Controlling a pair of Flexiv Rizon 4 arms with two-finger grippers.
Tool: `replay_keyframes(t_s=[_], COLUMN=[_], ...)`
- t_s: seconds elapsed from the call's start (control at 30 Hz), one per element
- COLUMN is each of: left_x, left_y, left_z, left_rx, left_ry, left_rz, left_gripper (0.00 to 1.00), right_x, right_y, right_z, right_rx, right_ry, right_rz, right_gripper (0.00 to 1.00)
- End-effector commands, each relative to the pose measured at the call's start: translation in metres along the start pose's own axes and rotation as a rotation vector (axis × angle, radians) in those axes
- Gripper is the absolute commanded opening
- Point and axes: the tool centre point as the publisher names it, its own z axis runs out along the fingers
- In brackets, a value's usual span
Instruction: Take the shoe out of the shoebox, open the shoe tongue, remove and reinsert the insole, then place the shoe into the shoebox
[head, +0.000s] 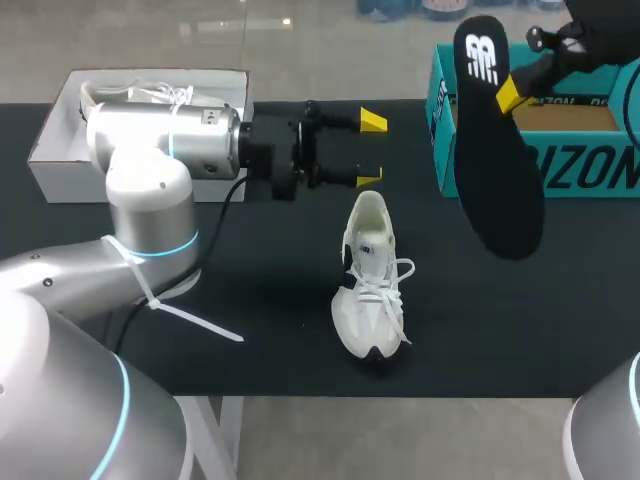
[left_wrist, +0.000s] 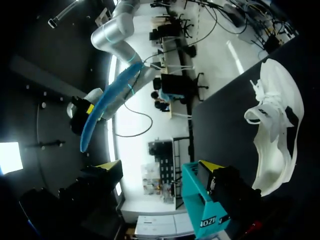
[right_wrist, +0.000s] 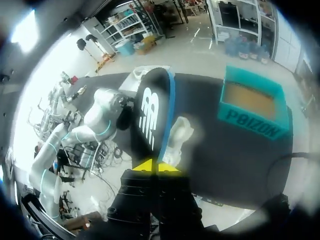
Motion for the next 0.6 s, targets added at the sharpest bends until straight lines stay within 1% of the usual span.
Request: replay_keyframes(t_s=[0.03, 0.17, 0.27, 0.33, 0.43, 0.53, 0.6], left_x=[0.0, 0.0, 0.0, 0.0, 0.0, -0.004, -0.006], left_y=[0.0, 0.0, 0.0, 0.0, -0.001, -0.004, -0.006], left_z=[0.001, 0.001, 0.001, 0.001, 0.002, 0.005, 0.007], left_rx=[-0.002, -0.002, -0.002, -0.002, 0.005, 0.015, 0.015], left_ry=[0.0, 0.0, 0.0, 0.0, 0.002, 0.022, 0.039], left_rz=[0.001, 0.001, 0.001, 0.001, 0.007, 0.027, 0.04], left_gripper=[1.0, 1.0, 1.0, 1.0, 1.0, 1.0, 1.0], right_x=[-0.043, -0.051, -0.05, -0.051, -0.054, -0.055, -0.055], right_y=[0.002, 0.009, 0.016, 0.023, 0.031, 0.039, 0.046], right_z=[0.04, 0.06, 0.076, 0.088, 0.1, 0.111, 0.123], right_rx=[0.007, -0.002, 0.006, 0.018, 0.03, 0.049, 0.07], right_ry=[0.206, 0.255, 0.269, 0.285, 0.294, 0.299, 0.309], right_rz=[0.062, 0.111, 0.125, 0.138, 0.151, 0.163, 0.169], right_gripper=[0.0, 0.0, 0.0, 0.0, 0.0, 0.0, 0.0])
